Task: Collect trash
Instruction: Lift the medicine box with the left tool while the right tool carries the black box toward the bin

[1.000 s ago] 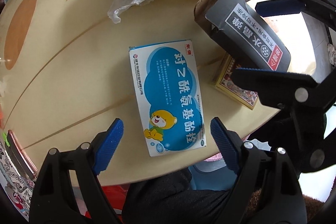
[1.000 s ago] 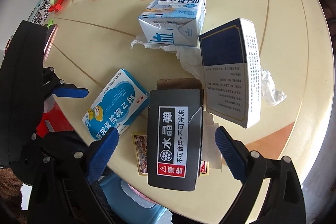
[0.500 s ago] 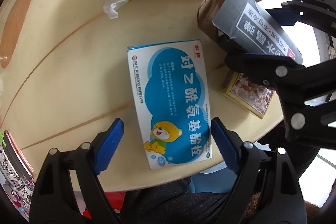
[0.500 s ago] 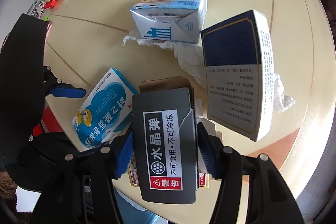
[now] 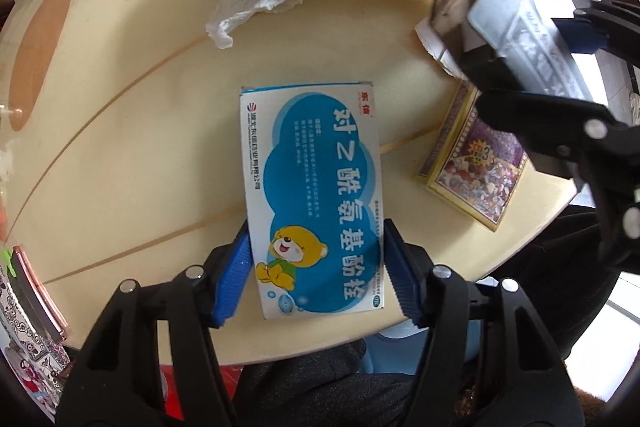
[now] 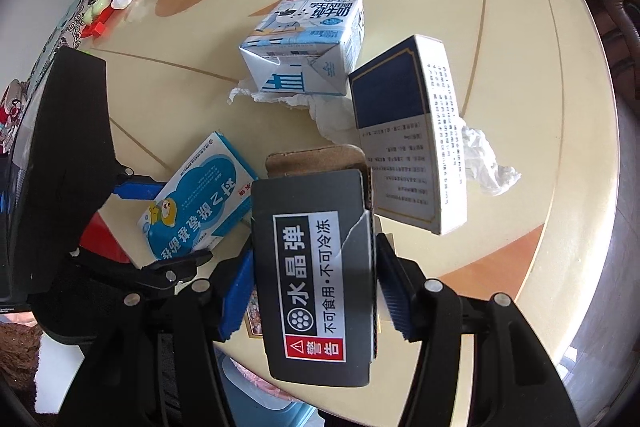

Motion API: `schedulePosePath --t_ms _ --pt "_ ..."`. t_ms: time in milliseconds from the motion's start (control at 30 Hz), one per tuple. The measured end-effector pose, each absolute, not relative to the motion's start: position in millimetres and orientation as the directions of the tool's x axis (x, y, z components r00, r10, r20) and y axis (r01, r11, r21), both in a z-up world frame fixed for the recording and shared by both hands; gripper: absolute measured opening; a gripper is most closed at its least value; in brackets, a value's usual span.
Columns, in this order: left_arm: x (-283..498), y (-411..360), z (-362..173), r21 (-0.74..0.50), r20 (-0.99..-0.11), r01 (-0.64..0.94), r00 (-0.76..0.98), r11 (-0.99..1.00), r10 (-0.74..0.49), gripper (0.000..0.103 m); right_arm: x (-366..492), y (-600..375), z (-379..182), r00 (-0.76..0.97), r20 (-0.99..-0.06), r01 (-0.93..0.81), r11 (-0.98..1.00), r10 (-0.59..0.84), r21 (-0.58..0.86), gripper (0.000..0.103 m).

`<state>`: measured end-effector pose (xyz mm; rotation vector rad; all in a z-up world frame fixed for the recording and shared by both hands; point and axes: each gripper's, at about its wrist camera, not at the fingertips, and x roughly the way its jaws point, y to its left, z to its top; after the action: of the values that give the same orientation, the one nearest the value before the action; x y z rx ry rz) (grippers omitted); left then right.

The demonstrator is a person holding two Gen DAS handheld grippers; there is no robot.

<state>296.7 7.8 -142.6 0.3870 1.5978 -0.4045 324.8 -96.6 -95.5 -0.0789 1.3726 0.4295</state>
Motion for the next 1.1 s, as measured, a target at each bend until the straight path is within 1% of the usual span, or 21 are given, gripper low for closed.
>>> schedulePosePath --t_ms 133,367,633,700,833,1100 --pt "295.5 19.7 -113.1 -0.031 -0.999 0.467 -0.029 0.884 -0.02 0.061 314.9 -105.4 -83.7 0.161 -0.957 -0.33 0.927 0.243 0.179 0.056" --pt "275.8 29.6 -66.4 -0.002 -0.997 0.451 0.069 0.893 -0.037 0.061 298.5 -117.5 -63.3 0.201 -0.952 -0.302 0.939 0.231 0.164 0.056" --pt "235.1 49.8 -10.6 0.034 -0.98 0.448 0.188 0.893 -0.057 0.061 259.1 -124.6 -12.8 0.283 -0.931 -0.304 0.942 0.231 0.142 0.056" --pt "217.9 46.7 -10.4 0.049 -0.975 0.456 0.214 0.888 -0.056 0.061 247.4 -122.1 -0.6 0.302 -0.925 -0.313 0.94 0.231 0.133 0.056" --pt "202.0 43.5 14.8 0.069 -0.966 0.466 0.252 0.882 -0.058 0.061 219.7 -117.1 15.9 0.33 -0.915 -0.325 0.938 0.232 0.121 0.056" --pt "150.8 44.5 18.9 0.081 -0.956 0.496 0.285 0.864 -0.074 0.061 165.9 -109.2 19.8 0.335 -0.911 -0.343 0.931 0.242 0.122 0.056"
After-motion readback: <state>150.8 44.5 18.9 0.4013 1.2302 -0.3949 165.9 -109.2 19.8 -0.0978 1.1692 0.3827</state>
